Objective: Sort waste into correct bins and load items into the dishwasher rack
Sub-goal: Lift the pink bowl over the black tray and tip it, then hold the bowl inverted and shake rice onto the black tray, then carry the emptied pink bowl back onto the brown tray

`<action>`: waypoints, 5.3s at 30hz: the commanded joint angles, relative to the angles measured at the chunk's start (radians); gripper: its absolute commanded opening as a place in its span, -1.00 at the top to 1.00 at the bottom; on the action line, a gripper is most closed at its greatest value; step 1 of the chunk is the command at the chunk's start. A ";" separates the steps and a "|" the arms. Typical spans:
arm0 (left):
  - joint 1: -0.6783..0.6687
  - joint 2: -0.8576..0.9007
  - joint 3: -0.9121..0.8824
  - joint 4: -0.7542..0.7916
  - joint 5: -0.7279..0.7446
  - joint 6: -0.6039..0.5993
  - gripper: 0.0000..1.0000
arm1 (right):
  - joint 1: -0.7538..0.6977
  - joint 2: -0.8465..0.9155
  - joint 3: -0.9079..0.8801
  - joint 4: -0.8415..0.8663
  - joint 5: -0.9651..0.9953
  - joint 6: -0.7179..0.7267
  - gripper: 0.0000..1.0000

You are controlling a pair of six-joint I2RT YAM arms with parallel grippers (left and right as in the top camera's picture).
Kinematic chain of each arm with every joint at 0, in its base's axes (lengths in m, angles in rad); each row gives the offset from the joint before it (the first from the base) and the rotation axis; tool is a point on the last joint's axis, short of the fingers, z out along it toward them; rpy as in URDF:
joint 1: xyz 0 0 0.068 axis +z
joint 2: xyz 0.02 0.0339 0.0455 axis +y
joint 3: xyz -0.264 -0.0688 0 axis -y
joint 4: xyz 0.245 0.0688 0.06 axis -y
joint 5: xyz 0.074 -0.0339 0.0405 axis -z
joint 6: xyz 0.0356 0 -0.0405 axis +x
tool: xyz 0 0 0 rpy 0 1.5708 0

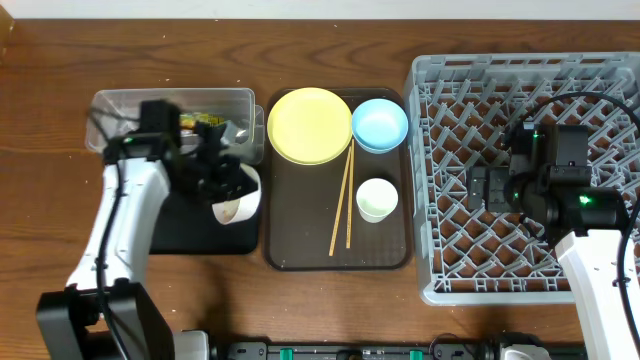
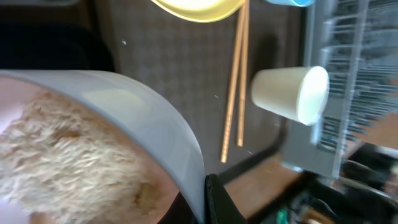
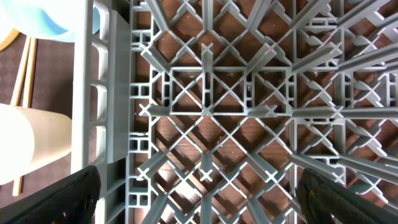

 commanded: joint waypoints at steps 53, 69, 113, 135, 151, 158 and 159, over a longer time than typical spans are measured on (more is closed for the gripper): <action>0.516 0.016 -0.299 0.203 0.578 0.154 0.88 | 0.012 -0.003 0.020 -0.018 -0.005 0.003 -0.99; 0.508 0.006 -0.298 0.212 0.776 0.246 0.88 | 0.012 -0.003 0.020 -0.022 -0.005 0.003 -0.99; 0.461 0.000 -0.297 0.556 0.629 -0.171 0.88 | 0.012 -0.003 0.020 -0.018 -0.005 0.003 -0.99; 0.155 -0.172 -0.295 0.655 0.356 -0.358 0.88 | 0.012 -0.003 0.020 -0.014 -0.004 0.003 -0.98; -0.645 -0.158 -0.282 0.718 -0.697 -0.364 0.88 | 0.012 -0.003 0.020 -0.014 -0.004 0.003 -0.98; -0.741 -0.031 -0.282 0.711 -0.716 -0.357 0.88 | 0.012 -0.003 0.020 -0.014 -0.004 0.003 -0.99; -0.745 -0.021 -0.282 0.708 -0.716 -0.357 0.88 | 0.012 -0.003 0.020 -0.014 -0.005 0.003 -0.98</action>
